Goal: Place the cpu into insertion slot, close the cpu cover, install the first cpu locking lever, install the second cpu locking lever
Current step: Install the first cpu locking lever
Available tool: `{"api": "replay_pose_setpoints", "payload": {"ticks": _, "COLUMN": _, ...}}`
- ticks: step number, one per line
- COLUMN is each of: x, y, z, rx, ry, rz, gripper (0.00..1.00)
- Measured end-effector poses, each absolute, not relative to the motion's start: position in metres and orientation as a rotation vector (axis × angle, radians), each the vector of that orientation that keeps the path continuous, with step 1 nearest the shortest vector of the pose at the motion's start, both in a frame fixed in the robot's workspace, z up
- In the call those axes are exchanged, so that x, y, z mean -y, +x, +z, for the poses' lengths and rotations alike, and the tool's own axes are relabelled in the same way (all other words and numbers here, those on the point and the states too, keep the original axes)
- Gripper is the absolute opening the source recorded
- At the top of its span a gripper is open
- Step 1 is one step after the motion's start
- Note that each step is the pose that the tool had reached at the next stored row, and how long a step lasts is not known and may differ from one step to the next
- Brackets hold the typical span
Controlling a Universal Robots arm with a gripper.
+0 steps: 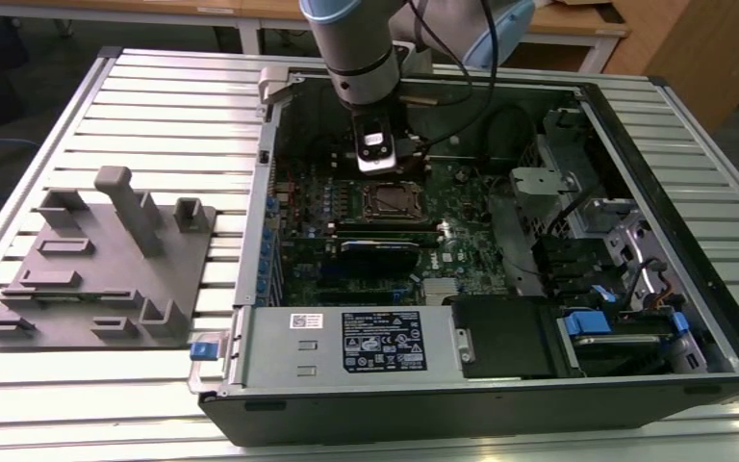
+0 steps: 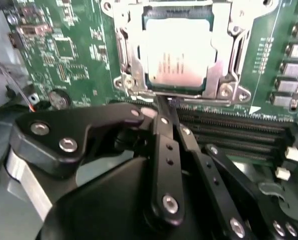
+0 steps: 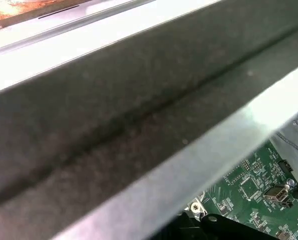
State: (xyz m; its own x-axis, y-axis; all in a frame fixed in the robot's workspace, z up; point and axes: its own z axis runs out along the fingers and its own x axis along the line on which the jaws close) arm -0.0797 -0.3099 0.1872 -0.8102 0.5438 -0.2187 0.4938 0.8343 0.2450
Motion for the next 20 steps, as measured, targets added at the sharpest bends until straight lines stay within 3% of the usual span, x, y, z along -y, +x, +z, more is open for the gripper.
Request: {"api": "replay_pose_setpoints", "payload": {"ticks": 20, "x": 0.31, "y": -0.077, "z": 0.201, "rx": -2.736, "ry": 0.794, "rz": 0.275, "gripper": 0.1}}
